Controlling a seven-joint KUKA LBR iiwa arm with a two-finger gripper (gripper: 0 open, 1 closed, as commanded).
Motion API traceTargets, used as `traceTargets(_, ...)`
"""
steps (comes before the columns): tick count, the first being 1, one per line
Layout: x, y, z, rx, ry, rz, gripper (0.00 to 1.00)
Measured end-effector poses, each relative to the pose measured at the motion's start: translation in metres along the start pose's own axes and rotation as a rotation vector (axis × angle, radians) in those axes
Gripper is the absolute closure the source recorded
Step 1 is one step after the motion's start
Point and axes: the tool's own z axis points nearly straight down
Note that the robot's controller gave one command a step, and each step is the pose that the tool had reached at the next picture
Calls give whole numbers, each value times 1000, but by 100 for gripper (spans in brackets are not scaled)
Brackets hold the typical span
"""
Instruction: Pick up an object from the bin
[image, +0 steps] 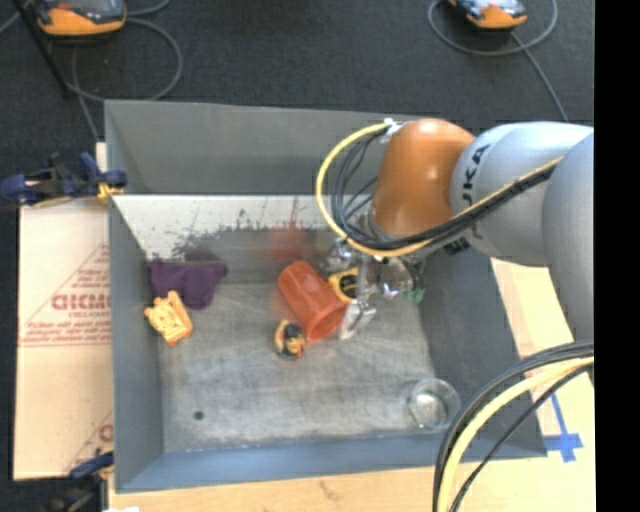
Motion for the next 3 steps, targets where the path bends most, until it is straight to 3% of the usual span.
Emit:
traceTargets(1, -9, 34, -35, -1, -1, -234, 100)
traceTargets(2, -8, 34, -33, -2, 2, -233, 100)
traceTargets(3, -13, 42, -134, -2, 2, -274, 100)
